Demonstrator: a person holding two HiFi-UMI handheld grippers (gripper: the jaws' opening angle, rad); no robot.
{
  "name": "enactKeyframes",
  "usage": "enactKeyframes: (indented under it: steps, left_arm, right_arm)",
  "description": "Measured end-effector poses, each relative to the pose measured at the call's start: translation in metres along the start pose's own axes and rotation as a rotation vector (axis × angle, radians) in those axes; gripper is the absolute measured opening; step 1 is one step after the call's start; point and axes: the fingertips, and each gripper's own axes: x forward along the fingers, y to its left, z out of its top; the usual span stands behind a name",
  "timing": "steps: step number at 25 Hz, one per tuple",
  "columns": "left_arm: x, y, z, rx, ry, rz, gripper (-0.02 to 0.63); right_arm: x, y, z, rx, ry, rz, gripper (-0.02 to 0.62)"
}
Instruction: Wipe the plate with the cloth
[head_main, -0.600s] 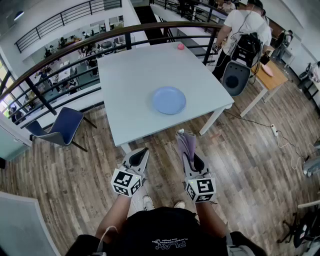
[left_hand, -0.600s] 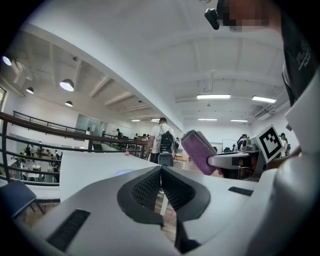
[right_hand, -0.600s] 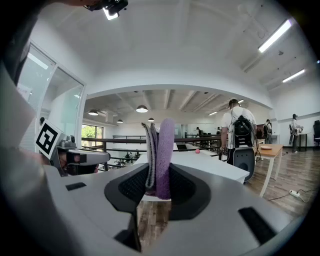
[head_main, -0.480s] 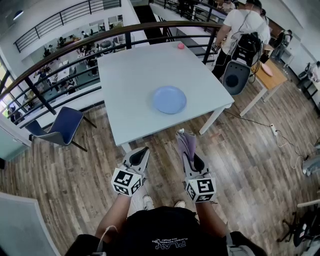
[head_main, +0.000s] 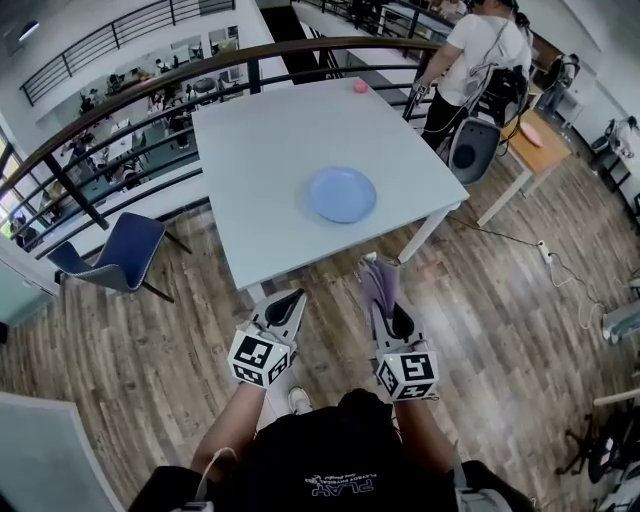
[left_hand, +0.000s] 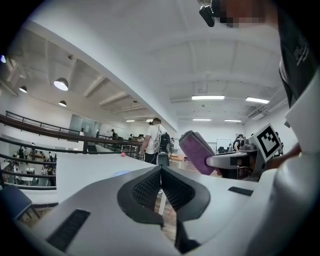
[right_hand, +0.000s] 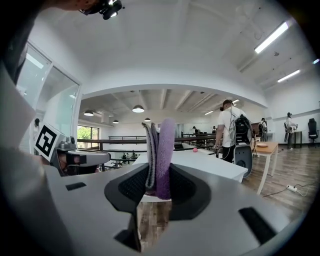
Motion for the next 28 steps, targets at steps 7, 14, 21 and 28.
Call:
enactKeyframes:
  steps: [7, 14, 21, 28]
  left_arm:
    - [0.031, 0.001, -0.002, 0.01, 0.005, -0.019, 0.014]
    - [0.088, -0.005, -0.002, 0.003, 0.022, 0.013, 0.014]
    - [0.136, -0.002, 0.002, -0.004, 0.04, 0.073, 0.014]
    - [0.171, 0.003, 0.0, -0.015, 0.063, 0.146, 0.014]
  right_arm:
    - [0.018, -0.019, -0.003, 0.013, 0.004, 0.011, 0.109]
    - [0.045, -0.069, -0.001, -0.003, 0.012, 0.062, 0.109]
    - [0.078, -0.109, 0.005, -0.011, 0.014, 0.14, 0.109]
    - [0.113, -0.138, 0.007, -0.011, 0.025, 0.234, 0.109]
